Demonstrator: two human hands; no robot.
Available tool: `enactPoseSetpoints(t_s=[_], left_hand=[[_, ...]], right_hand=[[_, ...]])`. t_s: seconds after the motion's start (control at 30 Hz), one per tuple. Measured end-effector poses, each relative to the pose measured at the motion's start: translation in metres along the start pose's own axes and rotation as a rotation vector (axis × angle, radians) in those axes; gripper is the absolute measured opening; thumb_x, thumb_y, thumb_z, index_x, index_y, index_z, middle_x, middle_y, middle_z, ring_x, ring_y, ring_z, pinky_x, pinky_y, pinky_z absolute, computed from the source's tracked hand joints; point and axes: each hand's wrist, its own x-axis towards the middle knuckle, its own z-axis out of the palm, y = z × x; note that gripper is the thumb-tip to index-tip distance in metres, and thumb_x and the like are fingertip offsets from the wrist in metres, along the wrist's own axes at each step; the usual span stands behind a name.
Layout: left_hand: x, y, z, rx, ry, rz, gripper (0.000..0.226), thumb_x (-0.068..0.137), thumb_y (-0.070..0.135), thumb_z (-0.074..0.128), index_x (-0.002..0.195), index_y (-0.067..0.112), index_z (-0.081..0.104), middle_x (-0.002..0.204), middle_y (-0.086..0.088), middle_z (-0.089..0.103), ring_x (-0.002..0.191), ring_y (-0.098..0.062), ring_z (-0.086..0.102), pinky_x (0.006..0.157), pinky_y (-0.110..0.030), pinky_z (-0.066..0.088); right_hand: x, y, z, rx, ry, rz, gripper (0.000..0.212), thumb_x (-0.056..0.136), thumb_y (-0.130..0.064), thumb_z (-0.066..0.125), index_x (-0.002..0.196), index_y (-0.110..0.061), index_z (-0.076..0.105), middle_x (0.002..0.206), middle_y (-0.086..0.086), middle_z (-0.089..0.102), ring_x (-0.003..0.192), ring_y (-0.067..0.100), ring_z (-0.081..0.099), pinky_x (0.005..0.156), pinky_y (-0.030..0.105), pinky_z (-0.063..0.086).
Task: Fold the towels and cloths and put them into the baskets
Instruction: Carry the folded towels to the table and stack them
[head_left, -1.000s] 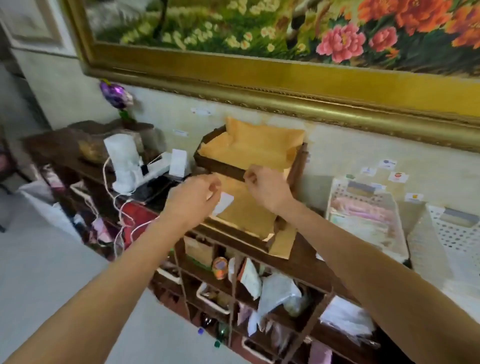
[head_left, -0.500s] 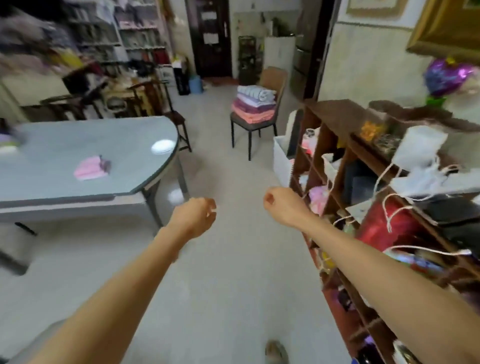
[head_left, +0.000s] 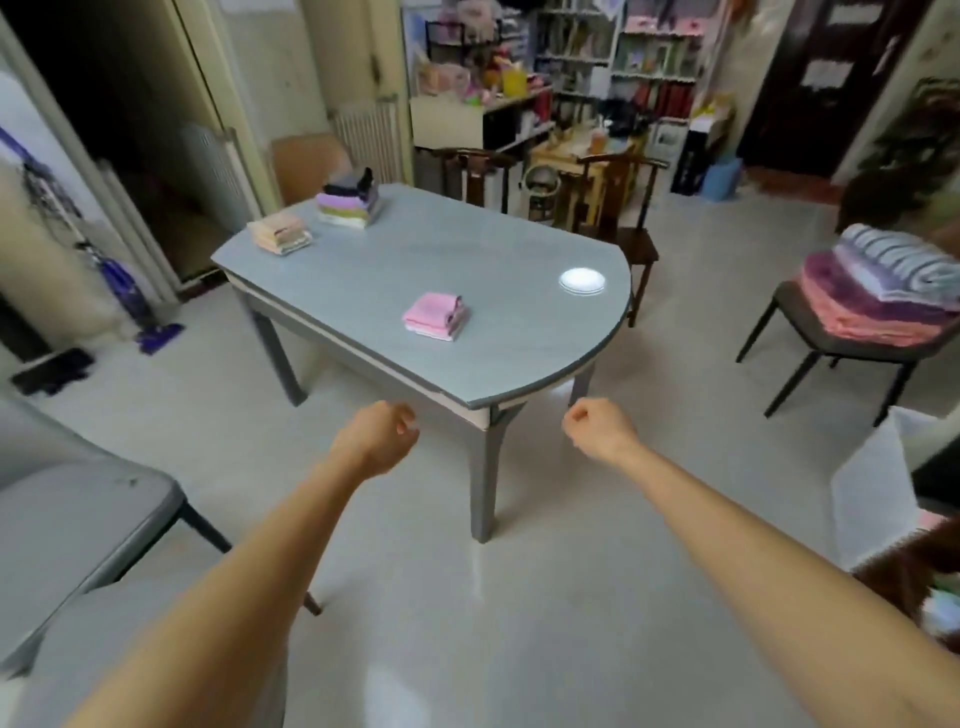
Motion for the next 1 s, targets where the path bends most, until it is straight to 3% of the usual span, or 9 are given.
enactPoseSetpoints(t_s=[0.17, 0.3, 0.47, 0.57, 0.67, 0.7, 0.77, 0.83, 1.0], left_hand=[[0.084, -0.025, -0.009, -0.164, 0.079, -0.156, 0.037, 0.09, 0.02, 0.058, 0.124, 0.005, 0.061, 0.122, -0.014, 0.064, 0.113, -0.03, 0.059, 0.098, -0.033, 0.045], [0.171, -0.035, -0.019, -0.29, 0.096, -0.222, 0.042, 0.093, 0.022, 0.057, 0.131, 0.005, 0.056, 0.128, -0.013, 0.06, 0.119, -0.029, 0.055, 0.096, -0.029, 0.041], [0.269, -0.042, -0.038, -0.471, 0.057, -0.296, 0.048, 0.092, 0.022, 0.058, 0.136, 0.004, 0.048, 0.133, -0.015, 0.054, 0.12, -0.03, 0.053, 0.1, -0.034, 0.043], [0.317, -0.052, -0.038, -0.674, 0.04, -0.419, 0.048, 0.09, 0.02, 0.061, 0.133, 0.003, 0.048, 0.124, -0.019, 0.058, 0.112, -0.033, 0.057, 0.098, -0.042, 0.049], [0.367, -0.06, -0.03, -0.914, 0.031, -0.569, 0.041, 0.093, 0.017, 0.059, 0.13, 0.003, 0.049, 0.096, -0.008, 0.054, 0.093, -0.024, 0.052, 0.088, -0.037, 0.05], [0.378, -0.062, -0.026, -0.973, 0.027, -0.619, 0.037, 0.093, 0.016, 0.059, 0.127, 0.004, 0.051, 0.096, -0.007, 0.052, 0.094, -0.022, 0.049, 0.085, -0.036, 0.05], [0.399, -0.064, -0.019, -1.114, 0.006, -0.729, 0.032, 0.093, 0.017, 0.06, 0.121, 0.005, 0.053, 0.109, -0.009, 0.049, 0.102, -0.024, 0.048, 0.084, -0.034, 0.05], [0.422, -0.066, -0.008, -1.243, 0.008, -0.85, 0.035, 0.092, 0.018, 0.062, 0.123, 0.004, 0.053, 0.122, -0.013, 0.046, 0.113, -0.028, 0.047, 0.084, -0.035, 0.049], [0.476, -0.047, 0.025, -1.43, 0.009, -1.103, 0.065, 0.089, 0.033, 0.065, 0.142, 0.009, 0.036, 0.145, -0.017, 0.034, 0.127, -0.037, 0.042, 0.092, -0.044, 0.049]], right_hand=[[0.103, -0.044, 0.023, 0.085, -0.089, -0.047, 0.019, 0.087, -0.011, 0.052, 0.07, -0.014, 0.057, 0.078, 0.012, 0.063, 0.091, 0.038, 0.067, 0.069, 0.03, 0.047], [0.182, -0.082, 0.036, 0.083, -0.102, -0.041, 0.011, 0.088, -0.014, 0.052, 0.088, -0.012, 0.062, 0.092, 0.009, 0.065, 0.095, 0.029, 0.062, 0.083, 0.033, 0.049], [0.275, -0.123, 0.049, 0.062, -0.102, -0.006, 0.028, 0.092, -0.019, 0.055, 0.115, -0.005, 0.059, 0.122, 0.01, 0.06, 0.114, 0.027, 0.054, 0.092, 0.03, 0.041], [0.326, -0.145, 0.061, 0.041, -0.136, 0.001, 0.033, 0.094, -0.024, 0.055, 0.12, -0.004, 0.055, 0.126, 0.011, 0.057, 0.118, 0.028, 0.052, 0.093, 0.028, 0.039], [0.399, -0.167, 0.076, 0.029, -0.177, -0.016, 0.036, 0.095, -0.029, 0.054, 0.12, -0.003, 0.053, 0.125, 0.013, 0.057, 0.117, 0.029, 0.053, 0.089, 0.029, 0.039], [0.419, -0.173, 0.081, 0.024, -0.187, -0.022, 0.036, 0.095, -0.03, 0.054, 0.118, -0.003, 0.054, 0.123, 0.014, 0.058, 0.115, 0.03, 0.053, 0.086, 0.029, 0.04], [0.455, -0.185, 0.094, 0.02, -0.234, -0.037, 0.04, 0.095, -0.034, 0.053, 0.117, -0.001, 0.052, 0.121, 0.016, 0.059, 0.115, 0.032, 0.054, 0.082, 0.03, 0.039], [0.49, -0.196, 0.11, 0.0, -0.322, -0.045, 0.05, 0.095, -0.036, 0.052, 0.127, 0.001, 0.045, 0.131, 0.018, 0.052, 0.122, 0.032, 0.049, 0.092, 0.031, 0.039], [0.563, -0.205, 0.149, -0.137, -0.522, -0.093, 0.066, 0.094, -0.049, 0.047, 0.136, -0.001, 0.034, 0.142, 0.02, 0.043, 0.129, 0.035, 0.043, 0.106, 0.039, 0.036]])
